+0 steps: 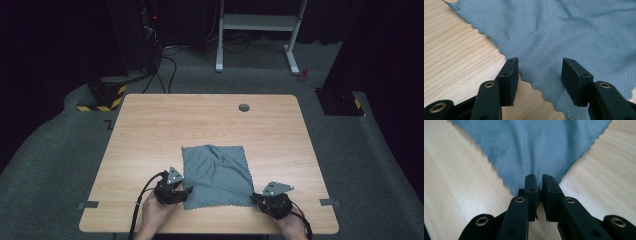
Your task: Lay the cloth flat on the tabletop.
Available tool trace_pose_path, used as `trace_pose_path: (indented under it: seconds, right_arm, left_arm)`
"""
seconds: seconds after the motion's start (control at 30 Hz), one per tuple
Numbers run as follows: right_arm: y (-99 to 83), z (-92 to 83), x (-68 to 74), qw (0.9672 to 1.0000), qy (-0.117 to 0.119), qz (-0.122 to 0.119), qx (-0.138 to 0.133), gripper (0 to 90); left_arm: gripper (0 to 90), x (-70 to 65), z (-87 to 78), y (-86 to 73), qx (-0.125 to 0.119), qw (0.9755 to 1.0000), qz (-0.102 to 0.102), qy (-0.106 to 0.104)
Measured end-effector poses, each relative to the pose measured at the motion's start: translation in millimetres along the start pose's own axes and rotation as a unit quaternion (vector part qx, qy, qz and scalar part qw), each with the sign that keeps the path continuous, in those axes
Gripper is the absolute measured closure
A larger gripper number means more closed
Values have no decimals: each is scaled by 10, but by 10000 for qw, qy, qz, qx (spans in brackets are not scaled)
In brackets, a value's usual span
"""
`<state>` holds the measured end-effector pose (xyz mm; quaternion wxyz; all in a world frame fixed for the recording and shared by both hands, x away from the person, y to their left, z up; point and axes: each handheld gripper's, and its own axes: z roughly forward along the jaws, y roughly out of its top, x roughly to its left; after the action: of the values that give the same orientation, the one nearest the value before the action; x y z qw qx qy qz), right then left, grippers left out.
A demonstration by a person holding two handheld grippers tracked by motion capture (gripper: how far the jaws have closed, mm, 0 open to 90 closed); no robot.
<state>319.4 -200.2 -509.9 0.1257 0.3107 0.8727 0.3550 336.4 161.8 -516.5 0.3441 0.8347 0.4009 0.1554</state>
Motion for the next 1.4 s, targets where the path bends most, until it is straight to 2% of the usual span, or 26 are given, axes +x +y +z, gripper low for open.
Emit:
trace_pose_path:
  seconds: [0.03, 0.17, 0.2, 0.23, 0.27, 0.3, 0.33, 0.4, 0.5, 0.6, 0.67, 0.77, 0.8, 0.87, 0.9, 0.97, 1.13, 1.17, 1.27, 1.3, 1.33, 1.4]
  right_arm:
    - [0, 0, 0, 10000, 0, 0, 0, 823]
    - [219, 126, -215, 9990, -168, 283, -312, 822]
    - [270, 173, -275, 9985, -214, 364, -334, 819]
    - [270, 173, -275, 9985, -214, 364, -334, 819]
    - [369, 273, -393, 9973, -321, 548, -358, 814]
    - [369, 273, -393, 9973, -321, 548, -358, 814]
    - [463, 374, -510, 9957, -413, 739, -387, 796]
    - [510, 424, -566, 9948, -446, 831, -392, 789]
    - [678, 594, -751, 9914, -538, 1123, -392, 787]
    - [765, 678, -807, 9908, -619, 1143, -374, 784]
    - [873, 806, -881, 9897, -750, 1174, -330, 774]
    - [926, 884, -921, 9887, -822, 1226, -261, 761]
    - [938, 925, -934, 9874, -913, 1260, -302, 748]
    - [958, 1007, -977, 9854, -1004, 1361, -185, 718]
    - [965, 1024, -987, 9849, -1029, 1380, -174, 713]
    - [974, 1040, -999, 9847, -1035, 1391, -185, 710]
    - [995, 1087, -1005, 9845, -1127, 1335, -153, 713]
    - [998, 1089, -997, 9853, -1128, 1276, -136, 743]
    - [1003, 1088, -982, 9870, -1128, 1138, -85, 789]
    - [1008, 1088, -973, 9883, -1082, 1069, -69, 834]
    - [1008, 1088, -973, 9883, -1082, 1069, -69, 834]
    - [1009, 1086, -973, 9892, -1037, 1034, -52, 876]
  left_arm:
    - [482, 19, 3, 10, -9, 10000, -66, -16]
    - [483, 158, 39, 116, -110, 9996, -217, 136]
    - [484, 158, 39, 116, -110, 9996, -217, 136]
    - [484, 183, 56, 146, -157, 9994, -270, 176]
    - [482, 219, 74, 176, -192, 9992, -304, 188]
    - [482, 246, 94, 210, -193, 9989, -349, 231]
    - [483, 311, 139, 281, -223, 9985, -344, 350]
    - [482, 346, 163, 320, -194, 9984, -352, 401]
    - [485, 477, 268, 462, -161, 9974, -403, 576]
    - [485, 535, 323, 529, -109, 9969, -415, 662]
    - [488, 631, 399, 616, -50, 9959, -503, 749]
    - [492, 706, 460, 664, 33, 9947, -592, 841]
    - [497, 729, 478, 673, 51, 9943, -624, 866]
    - [506, 783, 514, 669, -24, 9928, -804, 890]
    - [507, 824, 554, 648, 54, 9916, -918, 909]
    - [508, 835, 574, 634, 121, 9917, -899, 907]
    - [518, 832, 586, 637, 67, 9922, -846, 912]
    - [552, 832, 588, 639, 54, 9932, -791, 856]
    - [616, 825, 592, 644, 31, 9939, -758, 795]
    - [671, 829, 595, 661, 75, 9945, -742, 737]
    - [703, 829, 595, 661, 75, 9945, -742, 737]
    - [733, 833, 605, 711, 220, 9951, -701, 655]
